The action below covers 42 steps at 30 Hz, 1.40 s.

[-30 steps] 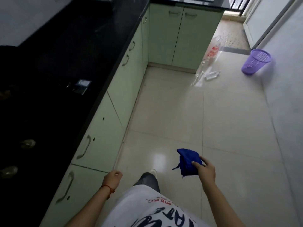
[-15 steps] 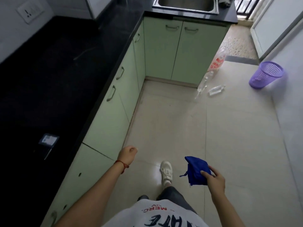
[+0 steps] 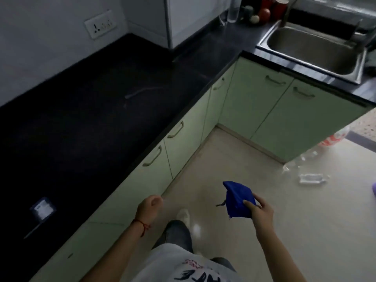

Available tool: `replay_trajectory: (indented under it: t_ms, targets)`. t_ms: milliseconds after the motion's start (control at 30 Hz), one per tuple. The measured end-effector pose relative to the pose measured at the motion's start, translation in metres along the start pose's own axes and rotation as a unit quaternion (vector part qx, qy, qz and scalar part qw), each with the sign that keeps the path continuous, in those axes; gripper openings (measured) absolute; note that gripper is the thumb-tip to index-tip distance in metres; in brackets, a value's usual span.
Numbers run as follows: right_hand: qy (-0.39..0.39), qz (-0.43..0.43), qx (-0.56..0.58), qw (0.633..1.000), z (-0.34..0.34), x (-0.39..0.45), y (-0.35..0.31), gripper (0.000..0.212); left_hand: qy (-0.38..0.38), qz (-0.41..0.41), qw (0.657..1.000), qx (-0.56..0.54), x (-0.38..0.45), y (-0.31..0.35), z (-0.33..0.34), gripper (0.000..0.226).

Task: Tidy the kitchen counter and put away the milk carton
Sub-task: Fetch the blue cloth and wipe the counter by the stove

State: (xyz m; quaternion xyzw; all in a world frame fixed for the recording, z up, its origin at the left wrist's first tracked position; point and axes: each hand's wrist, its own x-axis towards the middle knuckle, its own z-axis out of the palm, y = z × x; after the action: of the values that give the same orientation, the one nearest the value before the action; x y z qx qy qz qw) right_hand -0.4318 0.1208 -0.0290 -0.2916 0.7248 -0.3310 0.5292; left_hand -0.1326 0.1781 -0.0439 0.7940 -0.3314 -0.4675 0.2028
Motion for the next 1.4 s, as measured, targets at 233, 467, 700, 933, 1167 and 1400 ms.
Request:
replay_trajectory:
  t_ms: [233,467,700,933,1167,1400]
  targets:
    - [-0.079,-0.034,-0.015,0.996,0.081,0.087,-0.104,0.049,0.07,0.09,0.991,-0.07,0.072,0.103,-0.018,0.027]
    - [-0.155,-0.102,-0.012,0.983,0.159,0.137,-0.217,0.05,0.16,0.168,0.973,-0.005,0.149,0.166,-0.055,0.03]
    - [-0.262,-0.182,-0.073,0.945,0.249,0.192,-0.295,0.043,0.249,0.096,0.952,0.151,0.198,0.16,-0.059,0.06]
    - [-0.242,-0.384,-0.468,0.758,0.319,0.253,-0.315,0.05,0.292,-0.022,0.932,0.215,0.222,0.162,-0.048,0.049]
    - [-0.317,-0.528,-0.626,0.478,0.35,0.272,-0.297,0.073,0.307,-0.082,0.923,0.215,0.228,0.166,-0.041,0.047]
    - [-0.351,-0.583,-0.615,0.399,0.408,0.268,-0.305,0.069,0.338,-0.115,0.912,0.205,0.231,0.17,-0.037,0.052]
